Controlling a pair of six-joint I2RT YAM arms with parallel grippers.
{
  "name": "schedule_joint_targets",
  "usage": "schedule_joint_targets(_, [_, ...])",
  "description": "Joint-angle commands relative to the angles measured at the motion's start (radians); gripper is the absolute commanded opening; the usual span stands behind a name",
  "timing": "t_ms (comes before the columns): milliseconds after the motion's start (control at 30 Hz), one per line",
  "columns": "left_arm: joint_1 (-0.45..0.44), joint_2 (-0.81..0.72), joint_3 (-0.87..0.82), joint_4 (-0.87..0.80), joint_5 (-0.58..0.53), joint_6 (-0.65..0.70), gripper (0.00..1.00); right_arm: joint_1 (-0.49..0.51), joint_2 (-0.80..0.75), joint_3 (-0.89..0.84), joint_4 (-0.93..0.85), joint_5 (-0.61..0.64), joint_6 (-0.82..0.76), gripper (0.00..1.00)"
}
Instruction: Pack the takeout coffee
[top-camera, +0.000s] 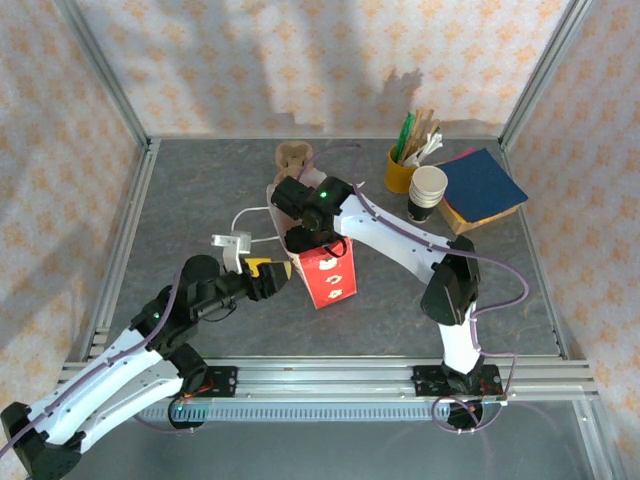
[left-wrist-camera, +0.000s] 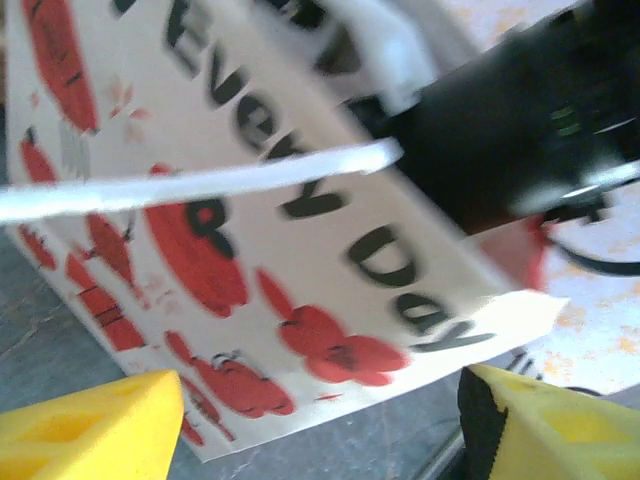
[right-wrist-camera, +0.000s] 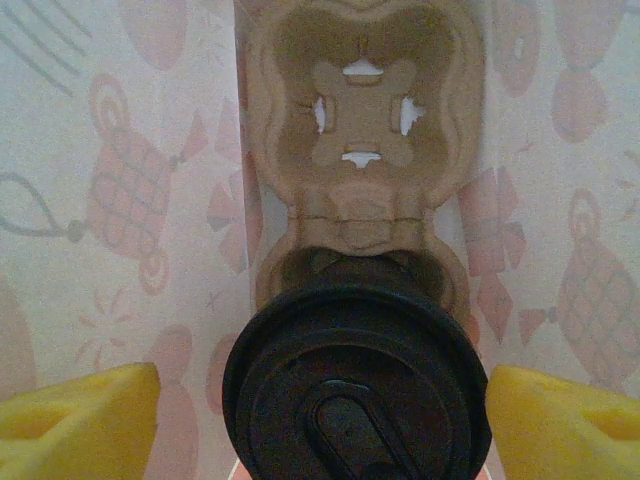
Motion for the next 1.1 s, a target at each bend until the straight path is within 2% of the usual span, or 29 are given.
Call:
schedule_joint_targets(0, [-0.008, 0.003, 0.047, 0.013, 0.062, -0.054, 0.78, -0.008, -0.013, -0.011, 0.003, 0.012, -0.014, 0.84])
schedule_joint_targets(200, [-0.008, 0.032, 0.099, 0.047, 0.034, -0.089, 0.78, -0.008, -0.017, -0.012, -0.001, 0.012, -0.01, 0.84])
schedule_joint_targets(400, [-0.008, 0.1, 0.149, 0.041, -0.029, -0.1, 0.72, -0.008, -0.019, -0.01, -0.005, 0.014, -0.01, 0.84])
schedule_joint_targets(700, [-0.009, 0.178, 0.176, -0.012, -0.019, -0.064, 0.64, -0.007, -0.014, 0.014, -0.018, 0.018, -0.012, 0.83])
schedule_joint_targets(1067, [-0.009, 0.24, 0.215, -0.075, -0.016, -0.01, 0.61, -0.009, 0.039, 0.113, -0.042, 0.02, -0.01, 0.83])
